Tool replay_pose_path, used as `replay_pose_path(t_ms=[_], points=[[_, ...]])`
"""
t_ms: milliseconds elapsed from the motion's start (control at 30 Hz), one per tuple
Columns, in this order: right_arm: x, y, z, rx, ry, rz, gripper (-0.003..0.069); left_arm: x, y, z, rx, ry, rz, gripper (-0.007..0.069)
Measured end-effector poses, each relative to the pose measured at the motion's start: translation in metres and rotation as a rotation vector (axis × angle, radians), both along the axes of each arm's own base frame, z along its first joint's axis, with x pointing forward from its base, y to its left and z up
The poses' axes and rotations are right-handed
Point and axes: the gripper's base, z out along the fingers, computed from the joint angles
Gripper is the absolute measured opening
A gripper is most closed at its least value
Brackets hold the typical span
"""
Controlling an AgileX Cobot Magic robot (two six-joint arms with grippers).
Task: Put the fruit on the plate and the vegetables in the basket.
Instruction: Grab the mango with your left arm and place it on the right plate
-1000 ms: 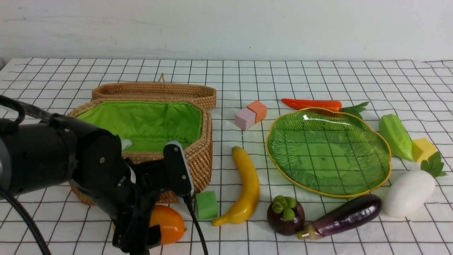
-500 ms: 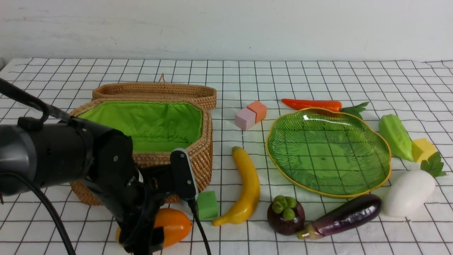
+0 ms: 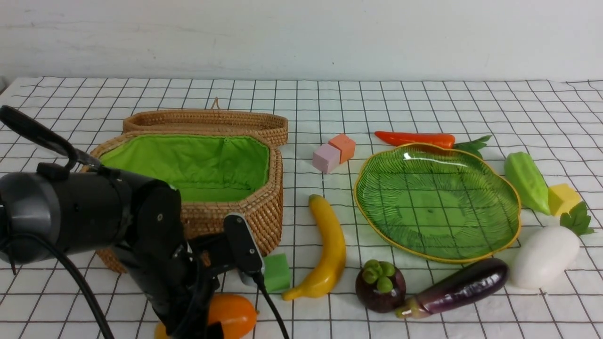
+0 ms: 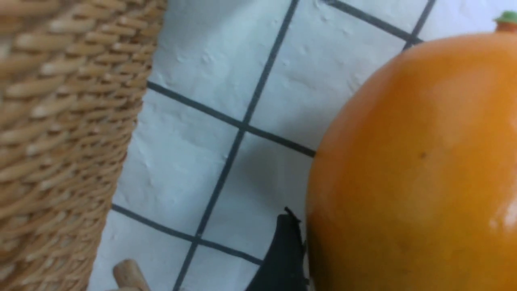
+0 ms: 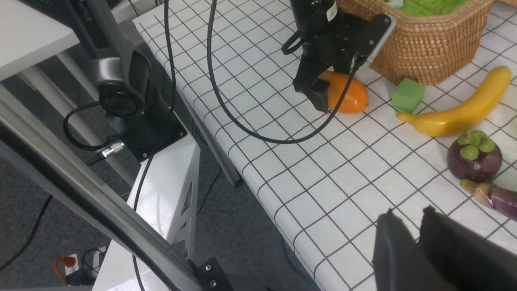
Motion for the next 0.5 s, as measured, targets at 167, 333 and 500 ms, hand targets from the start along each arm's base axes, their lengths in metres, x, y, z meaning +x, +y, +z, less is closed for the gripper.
replay_pose_path(t_ms=[167,333,500], points=[[0.0,0.0,0.0,0.0,0.0,0.0,0.012,0.0,-0.002,0.0,-0.024,0.003,0.019,0.0557],[0.0,0.0,0.0,0.0,-0.001,-0.001,0.012,-0.004,-0.003,0.0,-0.034,0.047,0.035,0.0557],[0.0,0.0,0.0,-0.002,-0.002,-0.003,0.012,-0.018,0.001,0.013,-0.032,0.126,0.037,0.0557]])
